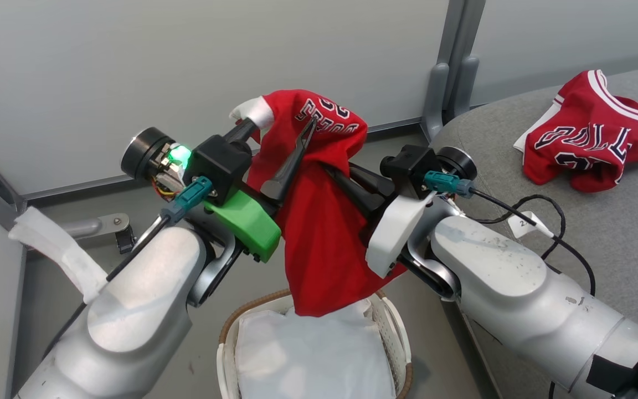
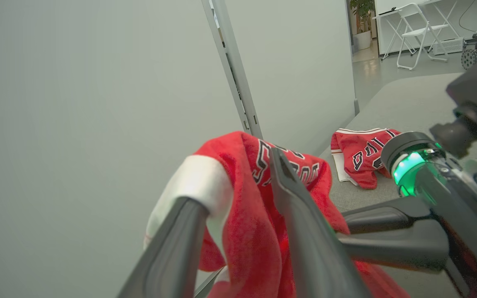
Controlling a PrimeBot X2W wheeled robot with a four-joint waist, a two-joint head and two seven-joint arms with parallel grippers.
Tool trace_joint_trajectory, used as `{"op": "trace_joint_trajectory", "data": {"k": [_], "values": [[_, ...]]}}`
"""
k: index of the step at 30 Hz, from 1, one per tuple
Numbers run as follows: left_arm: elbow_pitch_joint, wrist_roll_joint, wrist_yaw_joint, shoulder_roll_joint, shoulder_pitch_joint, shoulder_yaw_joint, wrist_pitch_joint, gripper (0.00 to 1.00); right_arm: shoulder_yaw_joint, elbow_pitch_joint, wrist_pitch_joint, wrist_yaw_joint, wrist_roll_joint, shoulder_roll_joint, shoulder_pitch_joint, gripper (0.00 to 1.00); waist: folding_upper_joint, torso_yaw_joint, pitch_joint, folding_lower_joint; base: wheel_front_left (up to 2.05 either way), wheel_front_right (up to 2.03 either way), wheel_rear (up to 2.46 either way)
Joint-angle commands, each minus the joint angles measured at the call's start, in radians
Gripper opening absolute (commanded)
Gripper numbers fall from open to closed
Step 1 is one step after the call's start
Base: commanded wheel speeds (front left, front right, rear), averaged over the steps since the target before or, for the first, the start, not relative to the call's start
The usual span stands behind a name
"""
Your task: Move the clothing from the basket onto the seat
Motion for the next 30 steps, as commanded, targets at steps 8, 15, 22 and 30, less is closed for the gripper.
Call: {"op": "trace_joint_trajectory", "data": {"k": [8,15,22,30], "values": [[0.062,-0.041,0.051,-0.021,0.125,0.017,-0.089,1.00,-0.127,-0.006,-0.001,-0.001,-0.060,-0.018,0.065,0.00,0.0016,-0.004,-0.001,0.0000,0.00,0.00,0.00],[0.096,-0.067,0.077,-0.048,0.212,0.018,-0.134,1.00,-0.211,-0.019,0.000,-0.001,-0.090,-0.037,0.109,0.00,0.0016,-0.009,0.003,0.0000,0.00,0.00,0.00],[0.124,-0.081,0.084,-0.050,0.256,0.025,-0.155,1.00,-0.268,-0.030,-0.001,-0.001,-0.114,-0.052,0.131,0.00,0.0016,-0.029,0.013,0.0000,0.00,0.00,0.00],[0.117,-0.065,0.089,-0.057,0.270,0.013,-0.166,1.00,-0.331,-0.046,0.000,-0.001,-0.141,-0.069,0.146,0.00,0.0016,-0.091,0.044,0.0000,0.00,0.00,0.00]]}}
